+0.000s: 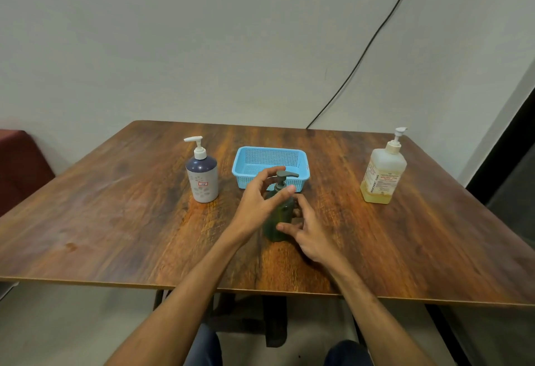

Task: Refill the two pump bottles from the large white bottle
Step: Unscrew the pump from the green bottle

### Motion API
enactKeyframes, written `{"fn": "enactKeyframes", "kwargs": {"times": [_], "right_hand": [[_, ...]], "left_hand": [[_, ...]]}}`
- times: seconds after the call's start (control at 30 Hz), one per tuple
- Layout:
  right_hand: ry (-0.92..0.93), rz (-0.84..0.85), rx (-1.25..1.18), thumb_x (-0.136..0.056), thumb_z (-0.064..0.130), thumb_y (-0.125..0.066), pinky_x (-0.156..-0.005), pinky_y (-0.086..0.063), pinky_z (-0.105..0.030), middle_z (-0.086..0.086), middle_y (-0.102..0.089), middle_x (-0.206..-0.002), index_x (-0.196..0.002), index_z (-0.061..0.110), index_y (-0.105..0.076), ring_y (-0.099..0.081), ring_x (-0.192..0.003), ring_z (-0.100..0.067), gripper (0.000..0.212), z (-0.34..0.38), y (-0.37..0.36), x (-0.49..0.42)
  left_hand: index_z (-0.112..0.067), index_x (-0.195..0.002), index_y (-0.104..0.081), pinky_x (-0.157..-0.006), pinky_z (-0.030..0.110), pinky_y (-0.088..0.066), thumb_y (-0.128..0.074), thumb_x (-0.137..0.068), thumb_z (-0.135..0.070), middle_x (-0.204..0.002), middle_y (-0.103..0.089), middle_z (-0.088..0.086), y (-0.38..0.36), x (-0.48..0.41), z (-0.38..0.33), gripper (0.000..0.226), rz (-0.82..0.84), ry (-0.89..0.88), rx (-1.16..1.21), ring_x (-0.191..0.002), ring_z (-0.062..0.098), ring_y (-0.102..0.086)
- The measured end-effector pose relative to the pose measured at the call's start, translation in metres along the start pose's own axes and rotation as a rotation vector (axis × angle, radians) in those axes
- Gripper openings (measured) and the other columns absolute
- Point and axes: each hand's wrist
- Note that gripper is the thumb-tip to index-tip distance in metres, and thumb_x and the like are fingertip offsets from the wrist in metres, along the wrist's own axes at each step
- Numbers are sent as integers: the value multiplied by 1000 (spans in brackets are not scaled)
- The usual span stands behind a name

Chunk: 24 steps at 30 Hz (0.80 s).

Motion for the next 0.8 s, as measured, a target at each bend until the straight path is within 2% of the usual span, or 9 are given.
{"fn": "enactKeyframes", "kwargs": {"times": [0.1,0.2,0.3,0.4,0.47,0.53,0.63,0.7,0.8], "right_hand": [[6,14,-26,-90,14,-73,-105,-51,-47,10,-54,-142,-144,39,-39,-56,-127,-11,69,-1,0,0],[5,11,-29,-89,14,-74,-105,-52,-46,10,-56,-139,-141,39,-41,-57,-126,-11,66,-2,0,-1],[-2,12,-37,-90,13,-72,-103,-52,-38,10,-54,-140,-135,49,-41,-55,-127,-13,65,0,0,-1],[-10,4,2,-92,14,-71,-96,-49,-24,8,-51,-140,-140,45,-37,-53,-126,-11,66,1,1,0],[-7,2,18,-92,14,-71,-94,-47,-21,10,-49,-140,-145,42,-33,-51,-123,-6,71,1,2,1],[-5,9,5,-92,12,-70,-95,-47,-21,10,-48,-142,-147,40,-33,-50,-123,-5,72,1,2,1],[0,17,-25,-91,11,-71,-102,-52,-33,9,-52,-143,-145,37,-38,-54,-128,-11,69,1,1,1],[5,11,-35,-89,11,-73,-104,-52,-46,8,-56,-140,-143,40,-40,-57,-127,-14,69,0,0,1],[16,5,-38,-89,11,-73,-103,-53,-47,8,-57,-139,-140,44,-42,-57,-127,-14,68,0,0,1]], "left_hand": [[-14,-138,-58,-102,27,-52,-62,-98,-12,-133,-66,-4,6,3,-3,40,96,-32,53,-124,7,-61],[-6,-123,-67,-94,28,-57,-69,-91,-1,-115,-75,1,7,2,-5,32,-15,-81,36,-109,11,-70],[-12,-106,-73,-87,35,-61,-87,-75,-12,-105,-76,-3,1,-3,-5,34,-174,-91,-52,-97,10,-73],[-13,-98,-72,-79,25,-61,-94,-66,-22,-97,-75,-4,-6,-5,-7,39,-252,-97,-87,-90,7,-72],[-14,-101,-70,-79,24,-60,-93,-67,-28,-98,-74,-4,-6,-5,-8,43,-204,-81,-86,-92,8,-71],[-19,-114,-68,-91,28,-58,-86,-77,-31,-110,-73,-9,-2,-4,-7,43,-74,-40,-69,-104,6,-69],[-15,-131,-63,-101,26,-52,-68,-94,-13,-126,-69,-8,8,2,-5,37,101,-49,-8,-120,5,-63],[-8,-129,-64,-98,24,-53,-63,-95,0,-123,-71,0,12,5,-3,35,79,-59,57,-118,10,-66],[-2,-120,-69,-96,33,-58,-74,-86,1,-116,-74,4,11,2,-4,35,-41,-83,32,-109,13,-71]]}}
Point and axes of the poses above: each hand's wrist, its own x-axis away from the middle knuckle, its own y-axis out of the back of the hand, z = x × y
